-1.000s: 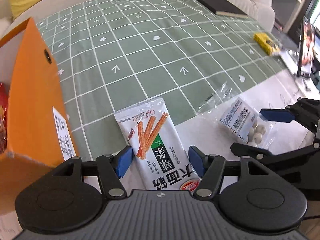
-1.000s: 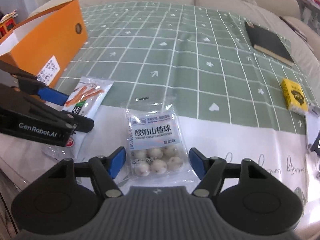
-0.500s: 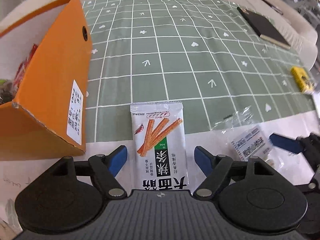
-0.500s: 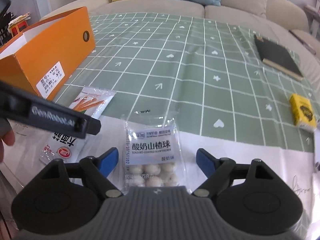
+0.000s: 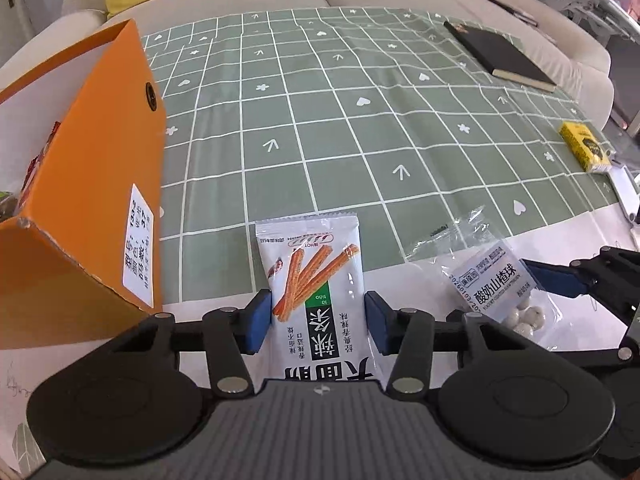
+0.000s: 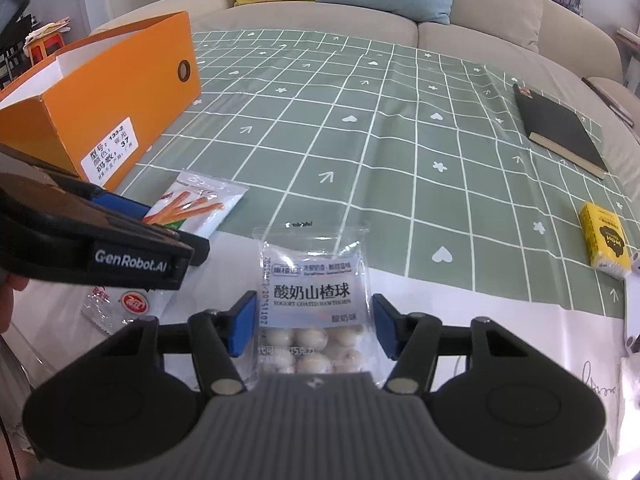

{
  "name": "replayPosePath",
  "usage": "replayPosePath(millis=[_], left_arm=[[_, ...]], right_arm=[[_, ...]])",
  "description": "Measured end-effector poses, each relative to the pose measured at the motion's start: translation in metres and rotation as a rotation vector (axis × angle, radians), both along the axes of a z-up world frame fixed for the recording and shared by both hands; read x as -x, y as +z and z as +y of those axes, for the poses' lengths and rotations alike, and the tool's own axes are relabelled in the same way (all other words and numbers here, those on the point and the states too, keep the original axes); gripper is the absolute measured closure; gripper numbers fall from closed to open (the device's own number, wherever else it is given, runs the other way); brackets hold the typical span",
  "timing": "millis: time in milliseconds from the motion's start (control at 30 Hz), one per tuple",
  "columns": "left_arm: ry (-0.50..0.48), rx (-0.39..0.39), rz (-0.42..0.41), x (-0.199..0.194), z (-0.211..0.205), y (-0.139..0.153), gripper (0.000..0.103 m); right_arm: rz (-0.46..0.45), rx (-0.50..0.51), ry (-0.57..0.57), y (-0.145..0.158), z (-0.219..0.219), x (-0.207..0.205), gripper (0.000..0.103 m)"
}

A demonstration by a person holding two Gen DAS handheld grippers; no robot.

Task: Organize snacks
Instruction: 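Lift both held packets and carry them over the orange box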

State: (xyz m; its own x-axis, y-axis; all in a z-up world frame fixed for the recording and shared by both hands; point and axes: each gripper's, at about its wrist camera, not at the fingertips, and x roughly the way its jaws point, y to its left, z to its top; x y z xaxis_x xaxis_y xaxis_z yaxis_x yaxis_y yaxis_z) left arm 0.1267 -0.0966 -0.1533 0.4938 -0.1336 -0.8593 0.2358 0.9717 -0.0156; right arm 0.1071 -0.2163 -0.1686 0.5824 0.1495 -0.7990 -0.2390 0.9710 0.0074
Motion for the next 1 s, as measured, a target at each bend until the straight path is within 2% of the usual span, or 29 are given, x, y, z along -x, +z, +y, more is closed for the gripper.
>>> replayPosePath(millis=[167, 433, 567, 767, 1000], left_arm=[[0.019, 0.051, -0.003, 0.006, 0.007, 0.008, 0.049], [0.022, 0.153, -0.054, 0.013, 0.023, 0.048, 0.049], [0.040, 0.209, -0.097, 0.015, 0.035, 0.073, 0.049], [0.094, 0.272, -0.190, 0.012, 0.064, 0.110, 0.049], [0.139, 0.260, -0.292, 0.005, 0.111, 0.146, 0.049]], right_arm=[[-0.002, -0.014, -0.027, 0.005, -0.004, 0.001, 0.048], [-0.015, -0.068, -0.072, 0.026, -0.005, -0.001, 0.048], [-0.032, -0.112, -0.094, 0.046, -0.004, -0.002, 0.048], [-0.094, -0.169, -0.070, 0.088, 0.013, -0.013, 0.048], [-0.147, -0.226, 0.009, 0.129, 0.053, -0.037, 0.048]])
